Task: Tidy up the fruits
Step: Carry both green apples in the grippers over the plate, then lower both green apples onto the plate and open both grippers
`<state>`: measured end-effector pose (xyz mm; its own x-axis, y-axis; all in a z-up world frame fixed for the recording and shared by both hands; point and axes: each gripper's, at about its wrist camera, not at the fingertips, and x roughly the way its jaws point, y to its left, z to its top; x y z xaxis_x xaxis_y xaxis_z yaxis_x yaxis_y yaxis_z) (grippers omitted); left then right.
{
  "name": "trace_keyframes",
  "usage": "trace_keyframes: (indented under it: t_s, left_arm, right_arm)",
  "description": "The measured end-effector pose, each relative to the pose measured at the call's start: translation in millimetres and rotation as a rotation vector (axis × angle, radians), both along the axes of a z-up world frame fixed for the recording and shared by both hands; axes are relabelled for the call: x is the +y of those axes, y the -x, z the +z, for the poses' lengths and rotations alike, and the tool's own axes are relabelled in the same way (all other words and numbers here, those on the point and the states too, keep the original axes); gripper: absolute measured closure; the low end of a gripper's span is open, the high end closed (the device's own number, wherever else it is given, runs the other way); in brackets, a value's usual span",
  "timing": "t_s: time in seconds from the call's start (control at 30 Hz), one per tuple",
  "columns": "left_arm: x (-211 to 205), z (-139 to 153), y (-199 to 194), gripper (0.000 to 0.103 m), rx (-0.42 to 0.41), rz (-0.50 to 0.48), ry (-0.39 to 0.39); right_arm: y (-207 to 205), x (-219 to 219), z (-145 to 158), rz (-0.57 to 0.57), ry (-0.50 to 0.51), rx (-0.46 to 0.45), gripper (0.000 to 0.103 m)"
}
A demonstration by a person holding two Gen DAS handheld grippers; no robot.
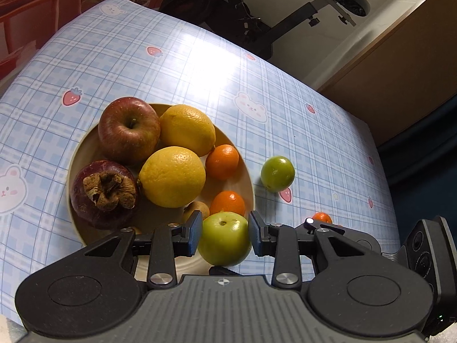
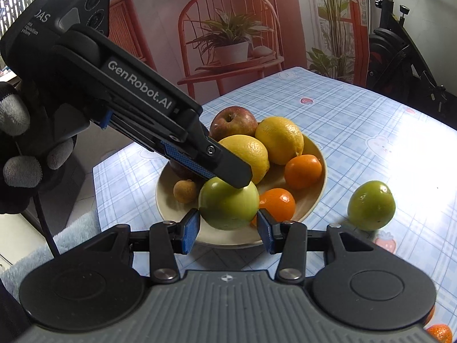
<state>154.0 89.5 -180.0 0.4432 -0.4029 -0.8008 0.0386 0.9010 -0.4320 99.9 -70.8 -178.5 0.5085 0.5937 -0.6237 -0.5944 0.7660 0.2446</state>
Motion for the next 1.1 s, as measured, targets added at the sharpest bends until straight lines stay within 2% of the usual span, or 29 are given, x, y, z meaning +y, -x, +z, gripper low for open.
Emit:
trace_keyframes:
  t_s: [0.57, 0.8, 1.1]
  left_arm:
    - [26.5, -8.6, 11.5, 0.067, 0.02, 0.068, -0.083]
    - [37.3, -7.0, 11.3, 0.067, 0.024, 0.094, -0.058]
    - [30.1, -0.2, 11.4, 0.067, 0.007, 0.094, -0.052]
  right_arm:
    - [-16.2, 30.5, -10.2, 0.049, 0.001, 0.045, 0.057]
    - [-18.0, 34.1, -9.4, 0.06, 0.014, 0.035, 0.057]
    - [-11.1, 31.5, -7.8, 0.07, 0.041, 0.021, 0.057]
